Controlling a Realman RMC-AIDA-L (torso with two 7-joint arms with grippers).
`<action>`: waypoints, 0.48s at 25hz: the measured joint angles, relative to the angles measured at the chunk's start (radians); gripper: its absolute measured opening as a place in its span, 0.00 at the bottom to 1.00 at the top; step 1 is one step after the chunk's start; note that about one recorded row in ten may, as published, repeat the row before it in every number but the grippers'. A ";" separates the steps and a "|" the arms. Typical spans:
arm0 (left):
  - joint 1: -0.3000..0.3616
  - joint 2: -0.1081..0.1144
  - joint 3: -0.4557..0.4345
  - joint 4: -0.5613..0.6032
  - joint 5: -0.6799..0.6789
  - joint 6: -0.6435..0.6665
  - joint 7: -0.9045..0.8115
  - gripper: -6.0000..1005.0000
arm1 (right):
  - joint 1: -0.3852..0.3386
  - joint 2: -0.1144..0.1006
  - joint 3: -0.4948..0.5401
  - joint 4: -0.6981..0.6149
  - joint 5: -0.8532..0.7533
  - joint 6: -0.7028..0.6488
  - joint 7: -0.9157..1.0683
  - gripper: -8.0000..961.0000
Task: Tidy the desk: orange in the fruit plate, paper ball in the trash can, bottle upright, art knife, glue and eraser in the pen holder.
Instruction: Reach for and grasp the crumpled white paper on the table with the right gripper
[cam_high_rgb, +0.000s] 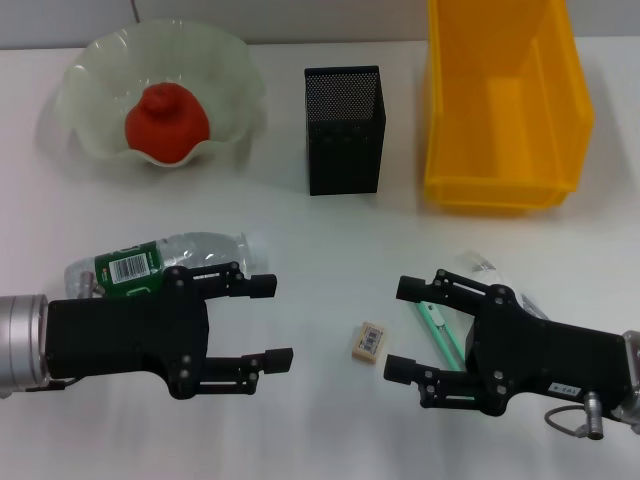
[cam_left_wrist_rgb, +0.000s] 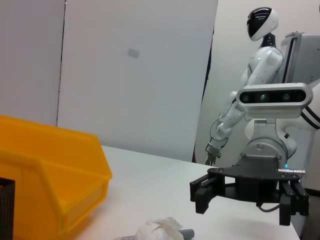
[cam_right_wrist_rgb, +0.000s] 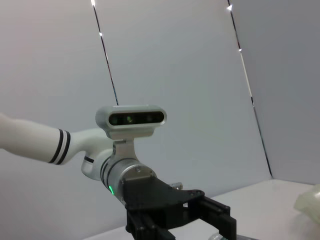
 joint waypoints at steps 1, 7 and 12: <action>0.001 0.000 0.000 -0.001 0.000 0.000 0.000 0.77 | -0.001 -0.001 0.001 -0.002 0.000 -0.003 0.001 0.88; 0.005 -0.001 0.000 -0.012 0.005 0.000 0.000 0.77 | -0.015 -0.017 0.099 -0.103 -0.008 -0.049 0.159 0.88; 0.010 0.000 0.000 -0.013 0.009 0.001 0.000 0.77 | -0.053 -0.021 0.192 -0.489 -0.093 -0.113 0.526 0.88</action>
